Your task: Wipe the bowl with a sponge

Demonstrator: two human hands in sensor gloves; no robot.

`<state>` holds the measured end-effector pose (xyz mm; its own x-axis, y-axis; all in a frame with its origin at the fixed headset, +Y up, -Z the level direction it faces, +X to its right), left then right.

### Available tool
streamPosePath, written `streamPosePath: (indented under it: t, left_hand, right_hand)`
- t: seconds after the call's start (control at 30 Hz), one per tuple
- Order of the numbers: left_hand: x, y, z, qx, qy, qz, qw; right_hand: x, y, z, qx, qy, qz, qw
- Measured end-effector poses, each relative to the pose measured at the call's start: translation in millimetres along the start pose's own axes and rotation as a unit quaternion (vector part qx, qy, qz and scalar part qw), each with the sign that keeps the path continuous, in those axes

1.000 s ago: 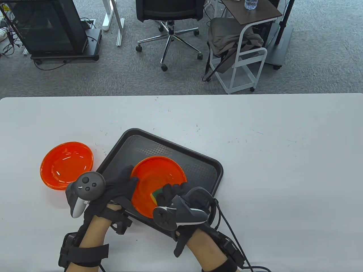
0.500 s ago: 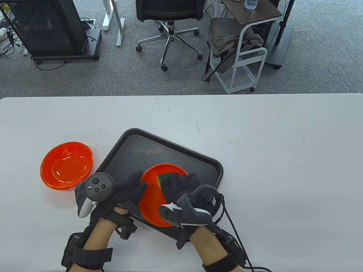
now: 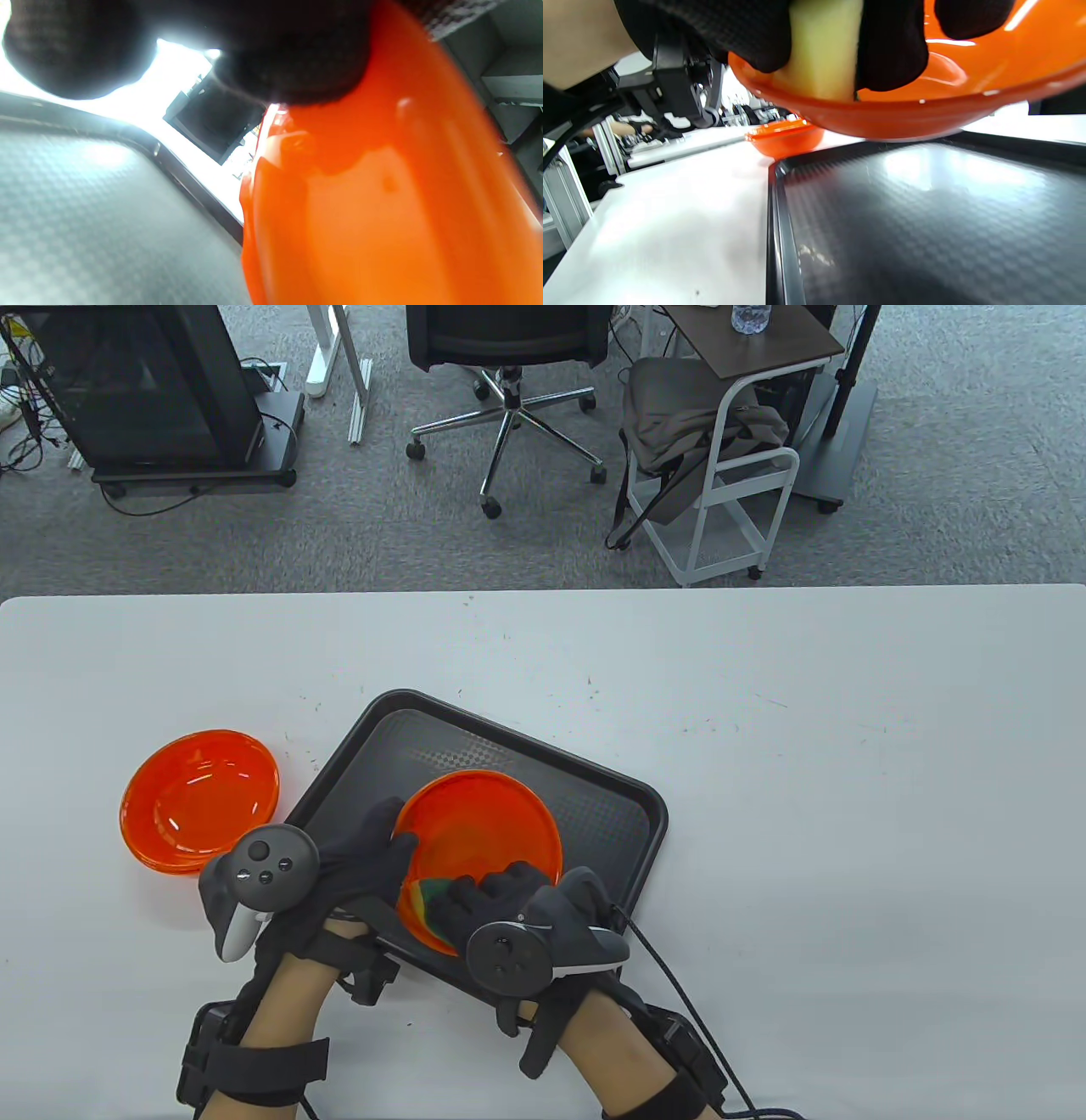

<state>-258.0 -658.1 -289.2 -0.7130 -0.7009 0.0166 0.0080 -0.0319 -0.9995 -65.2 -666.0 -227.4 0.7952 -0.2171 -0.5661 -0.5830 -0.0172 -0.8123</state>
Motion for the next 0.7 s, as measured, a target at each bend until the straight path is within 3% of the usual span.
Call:
streamPosePath:
  t: [0.1,0.27,0.43,0.53,0.7]
  left_hand:
    - [1,0,-3,-0.004,-0.002,-0.001,1.0]
    - [-2,-1,2,0.008,0.002,0.003,1.0]
    - [-8,-3,9,0.034,0.002,0.008,0.999]
    - [-12,-4,22,0.067,0.004,0.012,0.998]
    - [-19,-6,37,0.089,0.007,0.022,0.996]
  right_hand:
    - [3,-1,2,-0.023,-0.028,-0.04,0.999]
    - [9,-3,4,-0.046,-0.146,-0.118,0.981]
    - [21,-2,9,-0.018,-0.201,-0.177,0.963]
    - [28,-2,14,0.028,-0.214,-0.192,0.957]
    - [27,-5,20,0.101,-0.173,-0.159,0.967]
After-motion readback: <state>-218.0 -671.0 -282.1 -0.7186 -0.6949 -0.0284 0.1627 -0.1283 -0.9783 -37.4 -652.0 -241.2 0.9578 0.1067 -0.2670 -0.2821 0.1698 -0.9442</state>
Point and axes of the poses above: the tracker on the back of each hand, its own x axis roughly to the little-finger side, its own y axis roughly from the wrist to the fingertips, z = x × y, the point moved 3 cm from there along y, roughly from the wrist to the fingertips, and after that the axes turned 13 degrees about -z, right-handed, at the moved point
